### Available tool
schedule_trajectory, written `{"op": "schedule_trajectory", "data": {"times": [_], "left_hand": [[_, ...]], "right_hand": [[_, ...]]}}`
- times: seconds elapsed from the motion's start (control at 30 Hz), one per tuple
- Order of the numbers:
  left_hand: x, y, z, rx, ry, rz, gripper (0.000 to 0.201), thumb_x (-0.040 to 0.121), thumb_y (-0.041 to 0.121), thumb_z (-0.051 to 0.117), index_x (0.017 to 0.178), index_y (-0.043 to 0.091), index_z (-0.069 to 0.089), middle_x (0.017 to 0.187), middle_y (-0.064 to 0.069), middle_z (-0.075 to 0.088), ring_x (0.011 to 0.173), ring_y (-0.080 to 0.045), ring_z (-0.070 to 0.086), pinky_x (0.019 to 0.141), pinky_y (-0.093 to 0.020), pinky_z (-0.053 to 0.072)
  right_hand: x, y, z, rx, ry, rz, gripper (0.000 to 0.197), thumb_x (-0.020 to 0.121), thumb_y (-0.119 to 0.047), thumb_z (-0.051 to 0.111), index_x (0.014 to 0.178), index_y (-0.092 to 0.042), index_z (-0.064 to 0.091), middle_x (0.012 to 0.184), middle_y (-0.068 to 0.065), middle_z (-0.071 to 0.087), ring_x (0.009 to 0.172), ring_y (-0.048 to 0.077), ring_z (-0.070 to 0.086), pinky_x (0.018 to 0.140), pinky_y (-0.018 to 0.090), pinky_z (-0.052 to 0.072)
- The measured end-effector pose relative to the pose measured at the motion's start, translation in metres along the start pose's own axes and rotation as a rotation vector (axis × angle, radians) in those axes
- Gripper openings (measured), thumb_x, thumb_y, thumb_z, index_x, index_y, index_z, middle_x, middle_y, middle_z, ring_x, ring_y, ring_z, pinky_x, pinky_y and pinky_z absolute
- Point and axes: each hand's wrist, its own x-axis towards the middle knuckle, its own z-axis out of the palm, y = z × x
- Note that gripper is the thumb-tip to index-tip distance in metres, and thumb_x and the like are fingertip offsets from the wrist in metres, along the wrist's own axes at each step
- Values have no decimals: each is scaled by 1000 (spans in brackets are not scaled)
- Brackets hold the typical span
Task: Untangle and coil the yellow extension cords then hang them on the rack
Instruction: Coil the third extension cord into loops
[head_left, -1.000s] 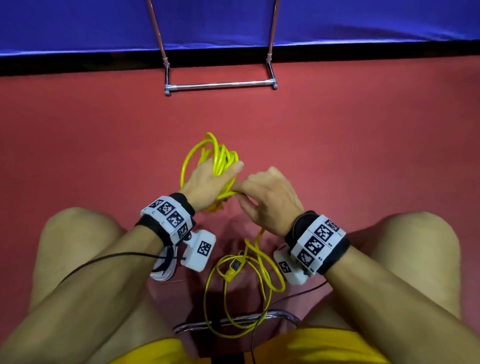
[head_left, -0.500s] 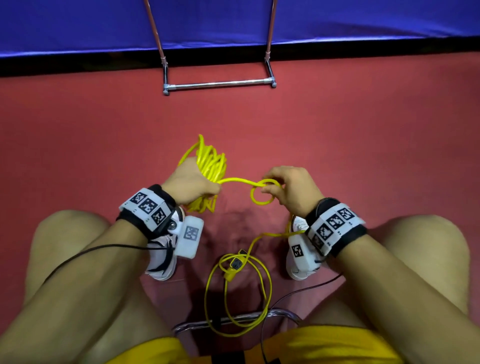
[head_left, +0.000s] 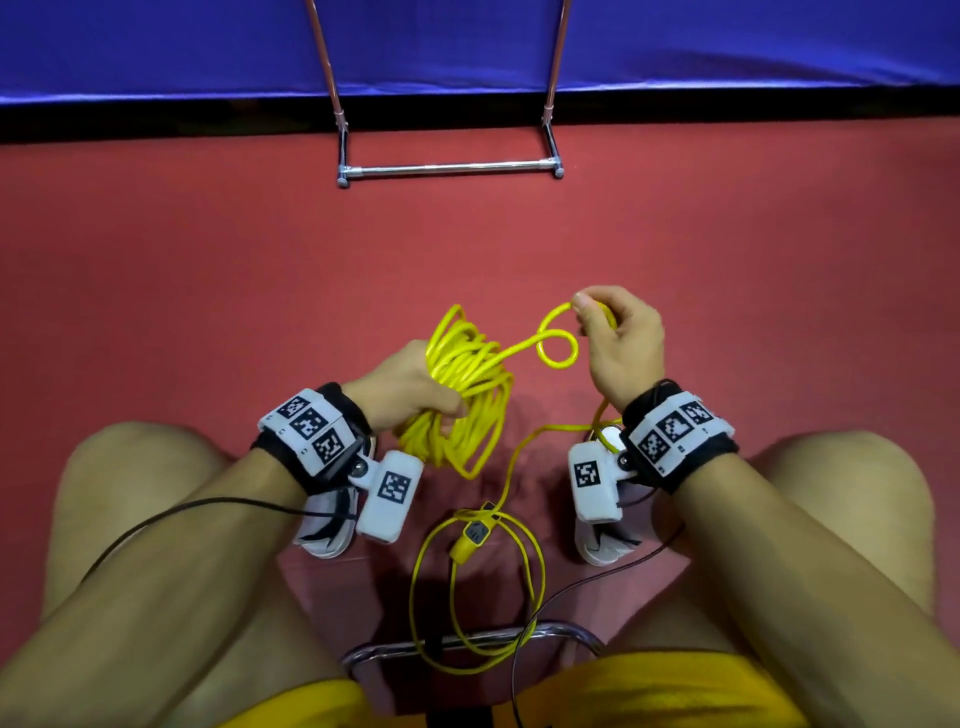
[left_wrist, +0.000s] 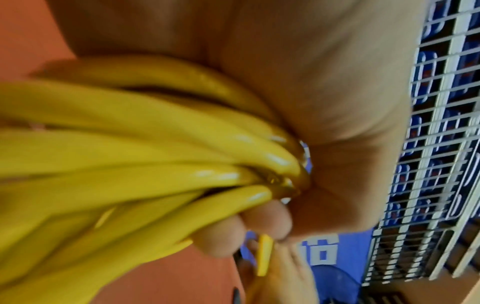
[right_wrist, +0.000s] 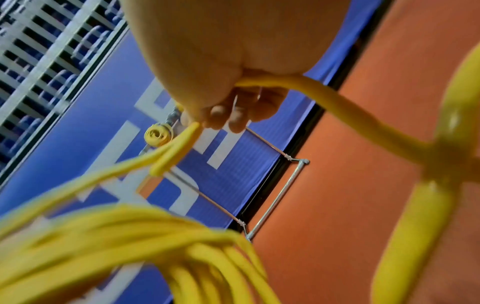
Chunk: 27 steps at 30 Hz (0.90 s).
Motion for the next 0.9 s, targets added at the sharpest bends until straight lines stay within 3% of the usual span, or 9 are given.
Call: {"op": "schedule_trajectory", "data": {"times": [0.13,0.23,0.3,0.4,0.5,0.6,0.67,0.77,0.9], "left_hand": [[-1,14,15,-193,58,83,18,66,2,65,52,11,62,51,-12,58,48,-22,54,58,-28,48],[7,16,16,-343,253,55,16,65,8,67,50,12,61,51,-11,54,49,-26,52,65,-35,48],[14,16,13,-438,391,1,18,65,7,66,49,12,60,51,-9,52,48,-25,51,67,-39,46],[20,16,10,-578,499,-24,18,65,6,64,48,13,61,51,-7,49,46,-21,51,59,-33,46],[21,17,8,-683,513,-4,18,66,6,63,50,14,60,51,-5,48,44,-19,50,50,-27,46],[20,16,10,-746,468,29,20,70,8,62,51,12,56,51,-5,48,46,-19,50,52,-28,48],[20,15,12,-761,429,34,21,70,11,63,51,11,53,51,-7,48,48,-19,50,54,-29,49],[20,17,14,-746,424,46,22,72,11,62,52,11,53,51,-6,47,48,-19,49,54,-29,48],[23,17,20,-557,533,51,14,68,7,65,56,11,60,53,-8,50,48,-23,51,56,-31,47]], "right_hand": [[-12,10,14,-276,-131,-210,20,88,-31,64,96,-14,74,99,2,71,96,22,64,89,34,46],[-22,7,24,-335,-114,-404,10,86,-18,66,91,-13,73,96,4,69,93,23,61,88,34,43],[-25,5,24,-303,-90,-413,14,81,-8,64,91,-12,73,90,1,67,85,16,57,83,25,41],[-29,-3,22,-165,-238,-253,41,67,-2,50,99,-11,74,87,-5,66,77,-3,53,75,6,36],[-33,-2,25,-18,-373,-12,57,60,-13,48,112,-16,70,97,-9,68,87,-5,60,72,14,43],[-38,-3,33,94,-346,105,55,66,-30,77,118,-17,65,97,-5,68,86,7,62,74,26,50],[-41,-8,37,245,-287,194,52,68,-18,89,114,-11,64,84,-1,63,70,7,56,68,23,50],[-37,-14,37,416,-183,253,31,76,-6,82,100,0,64,64,-4,61,54,3,51,53,18,45],[-29,-22,34,642,-143,403,28,77,-25,80,89,-5,65,58,-5,54,51,9,43,52,23,35]]}}
